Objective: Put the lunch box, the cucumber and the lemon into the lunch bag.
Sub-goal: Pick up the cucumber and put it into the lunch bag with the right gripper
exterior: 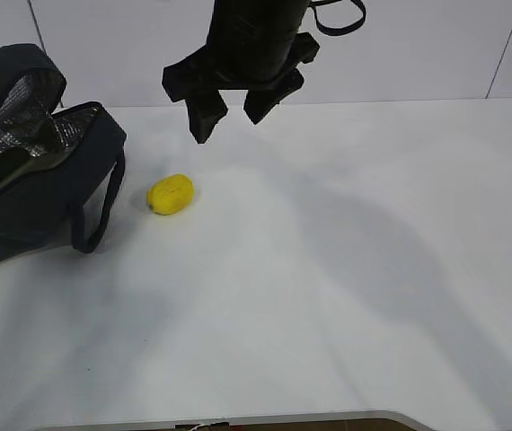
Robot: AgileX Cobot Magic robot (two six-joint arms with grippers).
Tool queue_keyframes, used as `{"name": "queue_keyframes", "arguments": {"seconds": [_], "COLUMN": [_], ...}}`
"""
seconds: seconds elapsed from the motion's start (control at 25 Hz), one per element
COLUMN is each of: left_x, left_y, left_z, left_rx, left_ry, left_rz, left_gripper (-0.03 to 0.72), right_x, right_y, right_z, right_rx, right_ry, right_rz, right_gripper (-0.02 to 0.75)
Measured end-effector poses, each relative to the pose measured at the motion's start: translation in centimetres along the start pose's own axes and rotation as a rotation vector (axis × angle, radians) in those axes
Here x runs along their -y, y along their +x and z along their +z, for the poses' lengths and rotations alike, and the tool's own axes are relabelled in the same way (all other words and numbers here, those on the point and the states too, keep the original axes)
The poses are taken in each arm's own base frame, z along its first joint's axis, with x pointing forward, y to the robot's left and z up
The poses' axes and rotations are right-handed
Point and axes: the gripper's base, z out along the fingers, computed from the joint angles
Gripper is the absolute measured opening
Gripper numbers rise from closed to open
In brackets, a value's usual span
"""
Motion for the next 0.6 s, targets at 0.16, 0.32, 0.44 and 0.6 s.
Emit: {"name": "queue_keyframes", "arguments": {"seconds": [0.16, 0.32, 0.44, 0.6], "left_x": [0.0, 0.0, 0.0, 0.0], "left_y": [0.0, 0.0, 0.0, 0.0], "left_z": [0.0, 0.0, 0.0, 0.0], "left_rx": [0.000, 0.000, 0.000, -0.005], "left_ry": [0.000, 0.000, 0.000, 0.004], "left_rz": [-0.002, -0.002, -0.003, -0.004], "left_gripper": [0.011, 0.011, 0.011, 0.011], "right_x": [0.0, -0.2, -0.4, -0.6], "right_y": [0.0, -0.3, -0.5, -1.3], "right_z": [0.3, 1.6, 2.2, 2.2], "right_rx": [-0.004, 0.004, 0.027, 0.099], "right_ry": [0.000, -0.021, -0.055, -0.090], "right_rz": [0.087, 0.190, 0.268, 0.353], "right_gripper": [0.577, 0.577, 0.577, 0.577]}}
